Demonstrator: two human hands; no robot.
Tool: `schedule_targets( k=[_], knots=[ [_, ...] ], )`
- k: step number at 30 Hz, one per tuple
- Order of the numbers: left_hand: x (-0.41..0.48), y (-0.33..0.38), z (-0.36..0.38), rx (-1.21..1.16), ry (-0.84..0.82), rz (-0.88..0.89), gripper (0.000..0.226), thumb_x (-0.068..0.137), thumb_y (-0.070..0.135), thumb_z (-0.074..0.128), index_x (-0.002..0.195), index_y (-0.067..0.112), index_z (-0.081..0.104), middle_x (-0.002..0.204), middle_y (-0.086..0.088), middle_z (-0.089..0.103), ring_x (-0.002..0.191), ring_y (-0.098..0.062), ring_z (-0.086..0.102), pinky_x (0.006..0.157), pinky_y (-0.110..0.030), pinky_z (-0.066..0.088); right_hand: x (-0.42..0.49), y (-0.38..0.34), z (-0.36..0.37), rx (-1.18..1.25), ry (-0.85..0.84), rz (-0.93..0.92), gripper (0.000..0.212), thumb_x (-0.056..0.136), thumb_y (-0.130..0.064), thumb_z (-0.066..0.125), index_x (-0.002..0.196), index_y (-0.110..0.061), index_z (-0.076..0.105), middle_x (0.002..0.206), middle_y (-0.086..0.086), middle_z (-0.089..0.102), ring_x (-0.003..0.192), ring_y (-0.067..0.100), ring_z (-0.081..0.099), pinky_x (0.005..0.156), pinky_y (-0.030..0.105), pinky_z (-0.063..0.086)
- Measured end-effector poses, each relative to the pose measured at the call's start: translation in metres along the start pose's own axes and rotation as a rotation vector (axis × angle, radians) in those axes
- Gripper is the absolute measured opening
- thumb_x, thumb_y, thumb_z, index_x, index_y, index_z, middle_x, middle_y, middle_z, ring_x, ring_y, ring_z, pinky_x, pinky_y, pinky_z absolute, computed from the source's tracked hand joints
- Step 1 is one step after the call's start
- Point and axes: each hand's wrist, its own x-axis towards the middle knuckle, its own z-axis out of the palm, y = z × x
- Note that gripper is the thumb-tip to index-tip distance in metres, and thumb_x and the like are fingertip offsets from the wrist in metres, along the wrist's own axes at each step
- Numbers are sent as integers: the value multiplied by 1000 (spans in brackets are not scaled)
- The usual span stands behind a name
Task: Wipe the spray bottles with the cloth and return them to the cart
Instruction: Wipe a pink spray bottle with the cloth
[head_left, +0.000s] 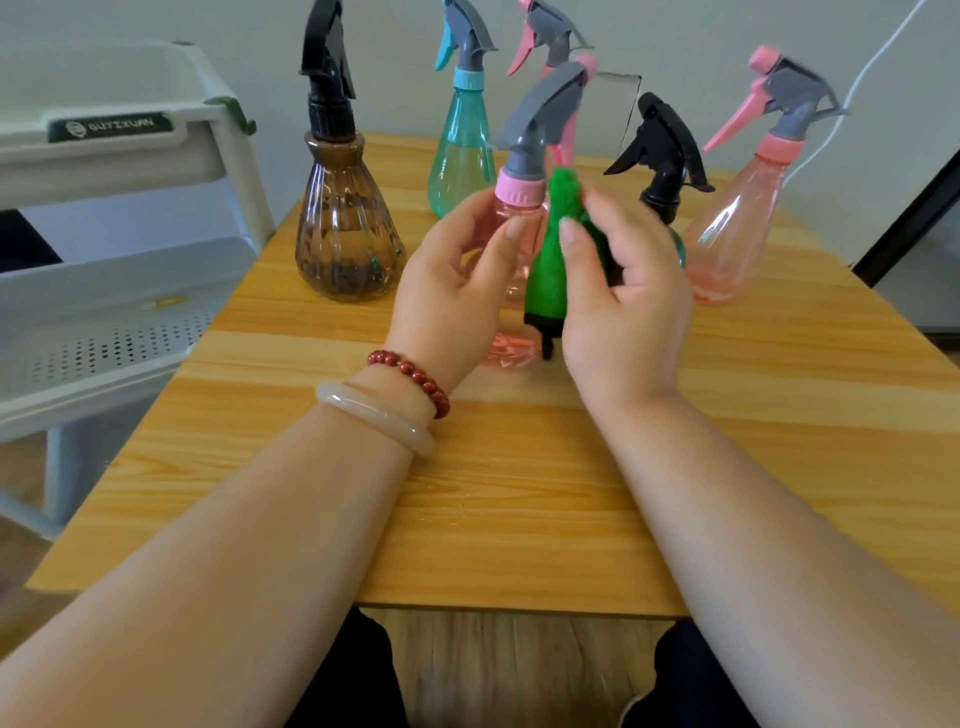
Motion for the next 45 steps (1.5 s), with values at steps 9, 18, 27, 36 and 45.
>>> schedule_targets(
  k=[9, 18, 27, 36, 45],
  knots=[
    [1, -5, -2, -13, 1, -27, 33, 97, 21, 59, 129, 19, 51, 111, 4, 66, 101, -3, 63, 87, -18, 52, -4, 3, -1, 47, -195, 183, 27, 95, -13, 59, 119, -8, 70, 117, 0, 69, 114, 9, 61, 102, 23, 45],
    [1, -6, 0, 112, -8, -10, 35, 98, 30, 57, 132, 22, 55, 114, 2, 63, 103, -4, 61, 94, -27, 51, -1, 3, -3, 130, -240, 329, 29, 99, -16, 55, 124, -13, 68, 116, -5, 69, 110, 6, 61, 97, 27, 49],
    [0, -8, -1, 100, -26, -15, 32, 95, 39, 56, 126, 36, 54, 109, -1, 67, 104, -13, 63, 94, -39, 53, -3, 1, -2, 107, -175, 244, 28, 96, -13, 58, 121, -7, 69, 116, -6, 67, 112, 7, 60, 101, 26, 46],
    [-1, -11, 2, 142, -46, 2, 45, 95, 43, 51, 136, 25, 53, 109, -5, 65, 102, -16, 63, 92, -41, 53, 1, -2, -2, 69, -181, 170, 29, 99, -10, 52, 126, -8, 64, 120, -10, 60, 116, 1, 53, 105, 19, 40],
    [0, -13, 2, 170, -59, 11, 48, 95, 45, 50, 138, 26, 51, 109, -3, 64, 105, -14, 61, 94, -39, 51, -4, -8, 0, 124, -182, 213, 37, 100, -9, 50, 136, -17, 54, 132, -13, 53, 127, -3, 46, 107, 12, 34]
  ],
)
